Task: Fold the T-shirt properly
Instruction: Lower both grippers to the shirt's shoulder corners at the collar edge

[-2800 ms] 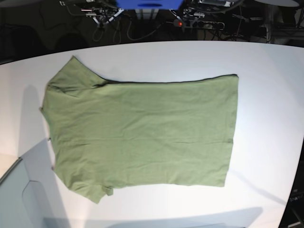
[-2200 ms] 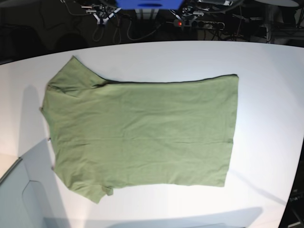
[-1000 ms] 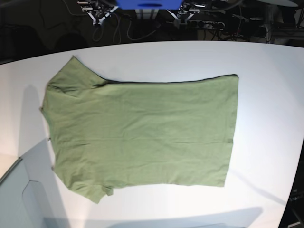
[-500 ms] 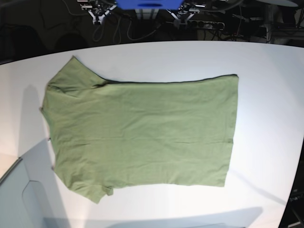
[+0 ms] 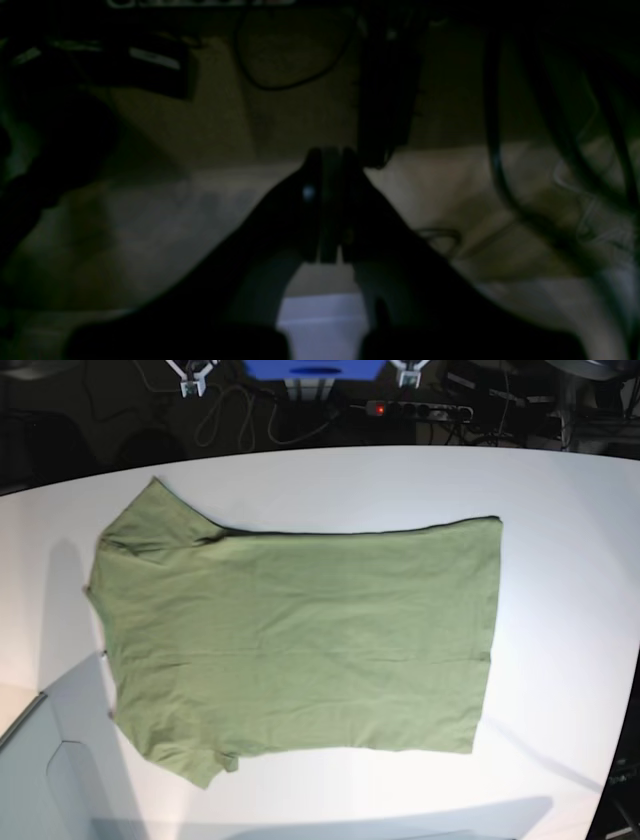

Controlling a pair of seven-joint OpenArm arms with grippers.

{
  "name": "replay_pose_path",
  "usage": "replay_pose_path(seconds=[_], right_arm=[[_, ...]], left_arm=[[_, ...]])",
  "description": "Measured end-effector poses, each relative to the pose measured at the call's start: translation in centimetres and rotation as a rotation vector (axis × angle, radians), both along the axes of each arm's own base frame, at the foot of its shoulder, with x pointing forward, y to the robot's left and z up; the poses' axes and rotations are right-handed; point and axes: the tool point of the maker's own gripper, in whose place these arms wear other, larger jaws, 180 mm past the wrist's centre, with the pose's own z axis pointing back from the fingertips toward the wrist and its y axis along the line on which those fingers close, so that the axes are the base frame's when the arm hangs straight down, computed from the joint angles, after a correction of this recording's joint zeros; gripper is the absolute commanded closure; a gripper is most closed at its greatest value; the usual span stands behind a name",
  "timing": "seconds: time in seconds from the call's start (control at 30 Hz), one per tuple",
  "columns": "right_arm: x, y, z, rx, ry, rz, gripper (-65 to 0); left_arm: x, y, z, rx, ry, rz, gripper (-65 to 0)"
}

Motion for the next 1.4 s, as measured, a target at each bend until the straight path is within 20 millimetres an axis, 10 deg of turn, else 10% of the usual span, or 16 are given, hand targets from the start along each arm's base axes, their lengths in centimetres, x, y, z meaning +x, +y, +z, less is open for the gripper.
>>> replay_pose_path(seconds=[0.37, 0.77, 1.07, 1.27, 1.4], right_arm=[[0.9, -1.8, 10.9, -0.013, -0.174, 0.153, 0.0], [11.0, -3.9, 22.8, -0.121, -0.434, 0.192, -0.9], [15.6, -4.1, 23.2, -0.142, -0.523, 0.180, -32.9], [17.8, -2.5, 23.6, -0.095, -0.583, 0.222, -36.4], [18.2, -2.5, 23.7, -0.100, -0.592, 0.225, -36.4]], left_arm=[[3.2, 0.9, 11.4, -0.001, -0.263, -0.123, 0.0], [11.3, 3.6, 21.9, 0.091, -0.569, -0.156, 0.0], [19.3, 7.0, 26.9, 0.082, -0.836, 0.051, -35.0], [23.9, 8.8, 29.0, 0.096, -0.989, 0.111, -35.4], [25.1, 9.9, 26.5, 0.097, -0.968, 0.164, -35.5]])
